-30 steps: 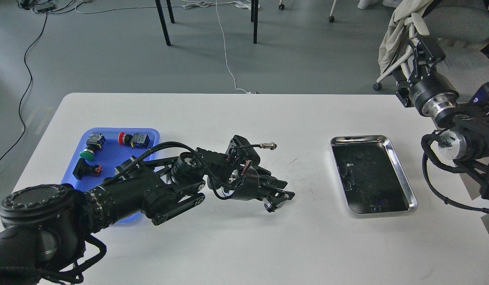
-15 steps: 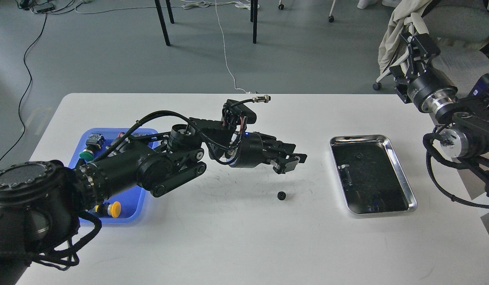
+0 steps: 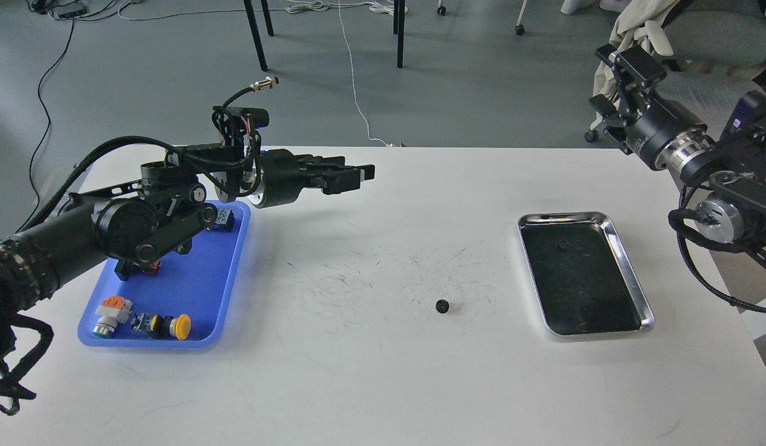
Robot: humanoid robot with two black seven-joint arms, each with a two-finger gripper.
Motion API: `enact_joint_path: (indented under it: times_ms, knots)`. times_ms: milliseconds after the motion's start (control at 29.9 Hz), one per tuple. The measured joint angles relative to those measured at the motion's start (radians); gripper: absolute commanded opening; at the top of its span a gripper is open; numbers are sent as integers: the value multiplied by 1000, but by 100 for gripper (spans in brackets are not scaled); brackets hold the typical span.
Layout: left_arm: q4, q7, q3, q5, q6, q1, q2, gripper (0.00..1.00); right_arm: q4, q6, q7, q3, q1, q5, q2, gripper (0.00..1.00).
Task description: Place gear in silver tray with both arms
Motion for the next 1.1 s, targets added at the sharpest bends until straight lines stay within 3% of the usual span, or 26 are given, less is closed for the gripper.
enact_joint_path:
  times_ms: [334, 802, 1103]
  knots:
    - [11, 0, 0, -316, -23, 16, 147, 95, 88, -1, 0, 1, 21, -195, -3, 95]
    - [35, 0, -5, -663, -115, 137, 281, 96, 292, -1, 0, -29, 46, -690, -43, 95]
    - [139, 0, -8, -878, -160, 197, 291, 96, 308, 29, 0, -221, 173, -914, -27, 97]
